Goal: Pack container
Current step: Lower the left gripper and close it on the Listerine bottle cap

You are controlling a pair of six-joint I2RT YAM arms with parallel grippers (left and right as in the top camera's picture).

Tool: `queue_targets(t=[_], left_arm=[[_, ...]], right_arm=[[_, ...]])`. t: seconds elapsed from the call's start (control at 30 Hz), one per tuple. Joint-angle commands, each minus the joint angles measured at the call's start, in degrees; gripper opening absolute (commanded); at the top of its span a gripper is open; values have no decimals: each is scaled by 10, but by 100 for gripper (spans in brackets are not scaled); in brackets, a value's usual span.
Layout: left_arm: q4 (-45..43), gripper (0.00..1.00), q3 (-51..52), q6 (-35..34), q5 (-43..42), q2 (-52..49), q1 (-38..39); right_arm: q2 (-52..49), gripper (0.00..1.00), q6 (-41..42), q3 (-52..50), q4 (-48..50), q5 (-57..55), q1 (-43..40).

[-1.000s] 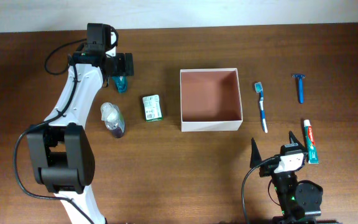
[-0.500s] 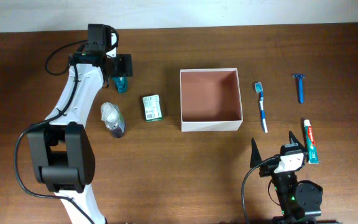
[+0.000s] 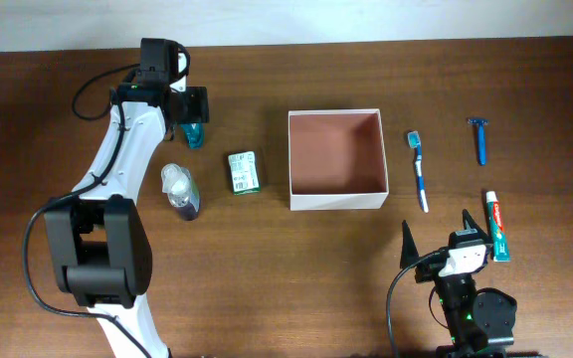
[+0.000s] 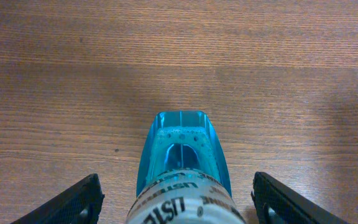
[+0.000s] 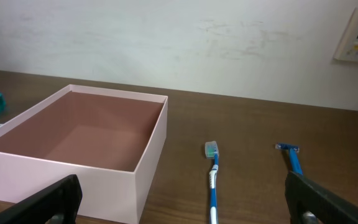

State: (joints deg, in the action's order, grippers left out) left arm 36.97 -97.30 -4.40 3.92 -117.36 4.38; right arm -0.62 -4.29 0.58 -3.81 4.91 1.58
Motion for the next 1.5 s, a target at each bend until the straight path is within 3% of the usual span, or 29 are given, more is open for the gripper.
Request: queue_targets(t=[0.0, 0.83, 0.97, 1.27, 1.33, 1.47], left_arm=[[1, 79, -11, -3, 7, -9, -4], [-16, 75, -12, 1, 6, -35, -4], [-15, 69, -19, 1, 6, -35, -4], [-5, 48, -34, 1, 4, -35, -4], [-1, 40, -34, 1, 4, -35, -4], [0, 33, -34, 1, 4, -35, -4]], right_arm=[[4, 98, 3, -3, -3, -7, -2], [4, 99, 3, -3, -3, -7, -2], [4, 98, 3, -3, -3, -7, -2], [4, 98, 3, -3, -3, -7, -2], [4, 99, 3, -3, -3, -7, -2], [4, 98, 3, -3, -3, -7, -2]])
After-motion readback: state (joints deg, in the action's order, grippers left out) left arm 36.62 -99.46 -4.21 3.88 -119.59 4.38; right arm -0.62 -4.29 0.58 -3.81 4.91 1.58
